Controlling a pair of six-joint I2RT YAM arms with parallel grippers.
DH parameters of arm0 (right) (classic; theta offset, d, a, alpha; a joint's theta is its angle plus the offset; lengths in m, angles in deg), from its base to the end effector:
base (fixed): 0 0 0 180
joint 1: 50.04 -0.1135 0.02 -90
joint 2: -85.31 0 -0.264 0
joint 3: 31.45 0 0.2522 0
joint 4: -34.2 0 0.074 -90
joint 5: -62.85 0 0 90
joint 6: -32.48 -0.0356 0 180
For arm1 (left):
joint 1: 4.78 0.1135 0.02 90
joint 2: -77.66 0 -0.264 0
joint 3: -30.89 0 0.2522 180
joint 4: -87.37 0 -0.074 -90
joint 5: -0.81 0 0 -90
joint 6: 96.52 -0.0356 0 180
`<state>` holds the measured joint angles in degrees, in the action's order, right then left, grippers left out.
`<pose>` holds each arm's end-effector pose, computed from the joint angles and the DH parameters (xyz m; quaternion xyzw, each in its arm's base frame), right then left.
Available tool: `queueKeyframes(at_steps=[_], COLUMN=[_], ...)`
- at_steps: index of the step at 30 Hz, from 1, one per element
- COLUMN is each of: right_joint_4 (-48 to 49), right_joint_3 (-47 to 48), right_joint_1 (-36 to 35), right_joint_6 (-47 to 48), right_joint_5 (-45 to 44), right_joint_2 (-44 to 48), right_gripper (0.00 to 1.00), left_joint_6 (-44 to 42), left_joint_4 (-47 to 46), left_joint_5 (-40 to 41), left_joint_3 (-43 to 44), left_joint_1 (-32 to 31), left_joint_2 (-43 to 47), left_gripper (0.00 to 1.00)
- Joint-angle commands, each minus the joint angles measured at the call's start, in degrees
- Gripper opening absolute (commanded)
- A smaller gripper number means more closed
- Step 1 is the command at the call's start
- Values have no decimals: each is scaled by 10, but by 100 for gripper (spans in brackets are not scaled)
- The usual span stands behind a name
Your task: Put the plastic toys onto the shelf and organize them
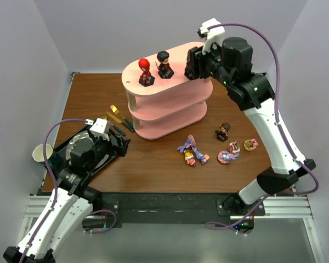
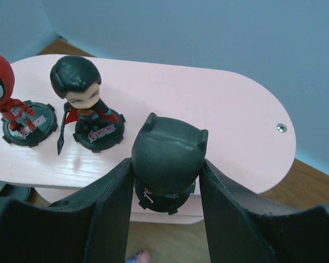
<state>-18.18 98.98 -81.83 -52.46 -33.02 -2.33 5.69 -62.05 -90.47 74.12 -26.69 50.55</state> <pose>0.2587 0.1560 0.5304 -0.2097 0.7341 0.1110 0.6363 0.1235 -0.0505 0.2765 0.0736 0.7870 -0.1881 0.5829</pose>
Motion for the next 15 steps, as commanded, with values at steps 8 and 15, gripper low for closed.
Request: queueKeyframes(at_steps=[8, 15], right_joint_4=[-21, -23], right_joint_3=[172, 175], right_joint_1=[9, 17], right_joint_6=[16, 25], right_joint_5=[68, 68], right_joint_2=[-104, -125], right_gripper=[35, 35], left_joint_6=[-13, -15], left_joint_4=[-28, -29], left_joint_5=[-7, -12], left_joint_3=[10, 9], left_joint_1=[-2, -2], left_joint_2=[-5, -7], left_gripper=[100, 100])
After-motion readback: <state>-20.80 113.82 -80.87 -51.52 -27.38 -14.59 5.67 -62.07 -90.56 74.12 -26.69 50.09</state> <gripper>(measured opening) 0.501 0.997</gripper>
